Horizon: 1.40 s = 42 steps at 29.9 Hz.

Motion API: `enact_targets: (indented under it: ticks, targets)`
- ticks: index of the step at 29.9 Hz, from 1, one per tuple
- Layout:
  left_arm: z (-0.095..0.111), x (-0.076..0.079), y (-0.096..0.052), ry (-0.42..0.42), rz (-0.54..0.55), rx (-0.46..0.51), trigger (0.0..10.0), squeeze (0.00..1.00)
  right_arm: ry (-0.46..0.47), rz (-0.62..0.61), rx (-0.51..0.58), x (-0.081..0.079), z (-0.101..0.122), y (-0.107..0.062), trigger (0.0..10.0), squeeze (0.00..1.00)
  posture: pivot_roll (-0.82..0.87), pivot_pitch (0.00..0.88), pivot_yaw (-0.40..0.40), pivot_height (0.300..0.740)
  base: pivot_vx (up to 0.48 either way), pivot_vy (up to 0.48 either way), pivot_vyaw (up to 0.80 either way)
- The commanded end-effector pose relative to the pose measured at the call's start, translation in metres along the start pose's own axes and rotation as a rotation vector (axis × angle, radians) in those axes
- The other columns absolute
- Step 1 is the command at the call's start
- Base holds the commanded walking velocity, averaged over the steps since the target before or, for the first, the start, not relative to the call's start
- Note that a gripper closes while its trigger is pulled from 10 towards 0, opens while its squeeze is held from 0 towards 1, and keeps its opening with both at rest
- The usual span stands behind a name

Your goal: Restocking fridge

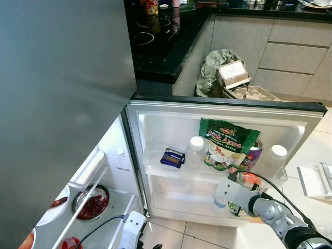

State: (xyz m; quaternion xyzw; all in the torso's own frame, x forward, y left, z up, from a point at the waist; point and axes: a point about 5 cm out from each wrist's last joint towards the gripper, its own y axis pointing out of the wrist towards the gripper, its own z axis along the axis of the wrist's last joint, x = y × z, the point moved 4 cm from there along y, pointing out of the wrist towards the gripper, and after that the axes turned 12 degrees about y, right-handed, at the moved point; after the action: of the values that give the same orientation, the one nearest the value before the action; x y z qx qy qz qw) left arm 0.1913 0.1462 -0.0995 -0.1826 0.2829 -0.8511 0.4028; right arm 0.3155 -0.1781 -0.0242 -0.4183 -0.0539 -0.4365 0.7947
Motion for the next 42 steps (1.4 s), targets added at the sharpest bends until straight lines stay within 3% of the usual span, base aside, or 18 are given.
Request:
enact_targets:
  ticks: [1, 15, 20, 23, 28, 34, 42]
  targets:
    - [-0.002, 0.004, 0.0, 0.009, -0.017, -0.005, 10.0, 0.0, 0.019, -0.055, 0.009, 0.014, 0.004, -0.001, 10.0, 0.0, -0.02, 0.0, -0.021, 0.74, 0.0, 0.0, 0.0]
    - [-0.002, 0.003, -0.001, 0.027, -0.03, -0.009, 10.0, 0.0, 0.124, -0.145, 0.021, 0.031, 0.007, -0.001, 10.0, 0.0, -0.02, 0.0, -0.011, 0.74, 0.0, 0.0, 0.0]
    - [-0.001, 0.003, -0.001, 0.027, -0.031, -0.007, 10.0, 0.0, 0.208, -0.04, 0.122, 0.012, 0.024, 0.002, 10.0, 0.0, -0.02, 0.0, -0.011, 0.74, 0.0, 0.0, 0.0]
    - [-0.001, 0.004, 0.0, 0.025, -0.034, -0.003, 10.0, 0.0, 0.324, 0.135, 0.244, -0.011, 0.045, 0.001, 10.0, 0.0, -0.02, 0.0, -0.012, 0.74, 0.0, 0.0, 0.0]
    - [-0.001, 0.004, -0.001, 0.024, -0.034, 0.003, 10.0, 0.0, 0.41, 0.341, 0.352, -0.035, 0.064, -0.007, 10.0, 0.0, -0.02, 0.0, -0.012, 0.74, 0.0, 0.0, 0.0]
    - [0.001, 0.003, -0.001, 0.029, -0.034, 0.016, 10.0, 0.0, 0.437, 0.448, 0.409, -0.046, 0.075, -0.014, 10.0, 0.0, -0.01, 0.0, -0.019, 0.74, 0.0, 0.0, 0.0]
    - [0.012, -0.005, -0.005, 0.01, -0.042, 0.089, 10.0, 0.0, 0.463, 0.413, 0.442, -0.046, 0.089, -0.012, 10.0, 0.0, -0.01, 0.0, -0.024, 0.74, 0.0, 0.0, 0.0]
